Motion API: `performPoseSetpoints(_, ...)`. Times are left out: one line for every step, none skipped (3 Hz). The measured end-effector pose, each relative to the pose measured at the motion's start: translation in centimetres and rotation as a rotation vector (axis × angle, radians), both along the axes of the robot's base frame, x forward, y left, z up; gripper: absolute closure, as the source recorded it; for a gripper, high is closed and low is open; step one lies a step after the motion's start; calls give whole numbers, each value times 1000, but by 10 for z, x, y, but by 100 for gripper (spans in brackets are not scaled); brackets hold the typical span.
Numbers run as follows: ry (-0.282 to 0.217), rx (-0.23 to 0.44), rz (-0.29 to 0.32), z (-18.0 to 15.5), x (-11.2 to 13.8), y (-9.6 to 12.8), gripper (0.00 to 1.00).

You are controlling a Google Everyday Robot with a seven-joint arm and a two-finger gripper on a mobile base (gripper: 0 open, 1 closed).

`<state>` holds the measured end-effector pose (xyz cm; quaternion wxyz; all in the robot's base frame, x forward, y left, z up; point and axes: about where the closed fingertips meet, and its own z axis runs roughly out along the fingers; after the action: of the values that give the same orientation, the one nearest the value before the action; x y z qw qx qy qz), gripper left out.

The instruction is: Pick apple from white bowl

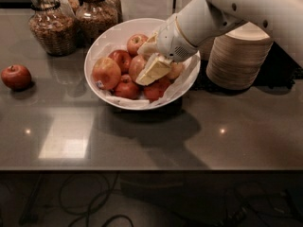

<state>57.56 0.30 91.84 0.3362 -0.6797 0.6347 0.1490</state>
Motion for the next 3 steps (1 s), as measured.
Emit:
performPoseSetpoints(0, 0, 0, 0, 0, 0, 25)
performPoseSetpoints(0, 0, 0, 0, 0, 0, 2)
performPoseSetpoints(2, -1, 1, -1, 1, 0, 0)
